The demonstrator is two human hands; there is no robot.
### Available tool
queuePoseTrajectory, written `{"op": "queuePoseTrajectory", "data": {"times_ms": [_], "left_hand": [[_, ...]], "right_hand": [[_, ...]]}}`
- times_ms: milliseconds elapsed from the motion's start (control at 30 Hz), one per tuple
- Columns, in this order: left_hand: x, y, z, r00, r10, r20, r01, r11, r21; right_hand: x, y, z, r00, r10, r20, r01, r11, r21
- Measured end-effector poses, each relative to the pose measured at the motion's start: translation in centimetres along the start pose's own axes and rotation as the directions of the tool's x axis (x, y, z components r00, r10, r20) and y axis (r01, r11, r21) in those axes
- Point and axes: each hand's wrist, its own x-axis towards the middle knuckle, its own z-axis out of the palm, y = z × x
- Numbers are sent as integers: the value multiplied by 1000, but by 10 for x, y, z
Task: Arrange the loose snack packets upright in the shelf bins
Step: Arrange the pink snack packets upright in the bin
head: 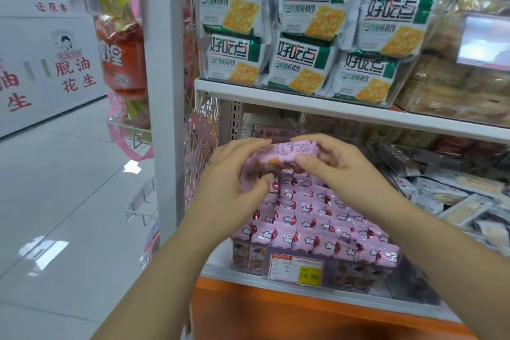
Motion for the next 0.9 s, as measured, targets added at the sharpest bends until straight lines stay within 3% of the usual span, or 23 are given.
{"op": "queuePoseTrajectory", "data": {"times_ms": [133,300,433,533,633,767,900], "left_hand": [[-3,0,-8,994,-60,96,68,995,-79],[-2,-3,-10,965,-263,20,258,923,-285],[-2,-5,-13,951,-306,48,297,858,-418],[0,-3,-16,919,-388,-75,280,774,-568],[0,-2,-20,880,-414,-232,220,788,-575],[-6,3,-18,888,-241,-391,122,945,-304],[-5,6,-16,874,-149,-462,83,984,-159]], "right_hand": [[-6,-8,-7,998,35,52,-37,999,31],[-7,-1,-4,996,90,-21,-87,991,104],[0,4,3,989,146,10,-146,979,140],[7,5,5,978,206,-31,-198,965,172],[12,10,11,981,191,-31,-192,981,-15],[18,19,26,978,172,121,-119,926,-357],[25,27,38,973,142,184,-16,833,-553]]}}
